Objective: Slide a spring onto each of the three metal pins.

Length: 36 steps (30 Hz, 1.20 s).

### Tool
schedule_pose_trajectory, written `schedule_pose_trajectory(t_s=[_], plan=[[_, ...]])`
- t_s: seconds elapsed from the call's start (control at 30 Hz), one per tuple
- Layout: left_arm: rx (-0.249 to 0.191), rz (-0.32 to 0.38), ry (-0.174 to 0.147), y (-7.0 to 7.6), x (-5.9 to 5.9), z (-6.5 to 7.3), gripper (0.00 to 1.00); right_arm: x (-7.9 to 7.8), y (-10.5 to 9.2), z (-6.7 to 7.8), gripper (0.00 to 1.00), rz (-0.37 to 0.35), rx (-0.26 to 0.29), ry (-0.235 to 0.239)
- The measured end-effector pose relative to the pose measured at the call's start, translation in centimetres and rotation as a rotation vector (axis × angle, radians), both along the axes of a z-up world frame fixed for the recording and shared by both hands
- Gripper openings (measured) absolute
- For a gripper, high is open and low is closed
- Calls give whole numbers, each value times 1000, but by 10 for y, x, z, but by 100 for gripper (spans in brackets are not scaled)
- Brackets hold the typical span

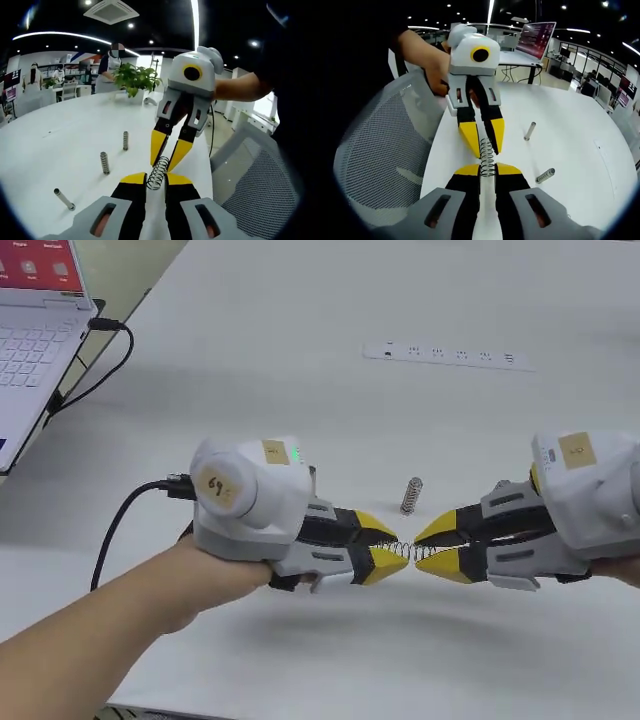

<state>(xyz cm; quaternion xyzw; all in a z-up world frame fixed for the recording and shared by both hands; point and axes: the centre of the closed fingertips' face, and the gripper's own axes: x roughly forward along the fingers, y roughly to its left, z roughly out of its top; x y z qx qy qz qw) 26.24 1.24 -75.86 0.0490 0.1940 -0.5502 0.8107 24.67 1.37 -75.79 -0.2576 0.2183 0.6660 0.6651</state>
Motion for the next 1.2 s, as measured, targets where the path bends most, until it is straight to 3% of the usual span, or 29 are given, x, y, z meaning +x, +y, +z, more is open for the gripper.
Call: schedule_pose_trajectory(t_s=[0.17, 0.23, 0.27, 0.43, 0.67, 0.77, 0.9, 1.2], plan=[[-5, -13, -1, -1, -3, 1, 5, -3, -1, 0, 8, -11, 10, 20], [-20, -34, 6, -4, -7, 4, 2, 0, -5, -4, 8, -14, -9, -3], [-10, -30, 3, -4, -7, 3, 2, -4, -4, -3, 8, -16, 6, 32], [-14, -38, 4, -5, -8, 3, 2, -7, -5, -2, 8, -6, 3, 20], [-15, -47, 9, -5, -9, 4, 2, -7, -5, 0, 9, -22, 21, 40], [-21, -47, 10, -6, -10, 6, 2, -10, -7, -3, 14, -30, 10, 62], [-25, -56, 17, -7, -12, 6, 2, -11, -9, -4, 9, -25, 13, 38], [-27, -50, 31, -5, -12, 5, 2, -10, -8, 4, 8, -18, 26, 22]])
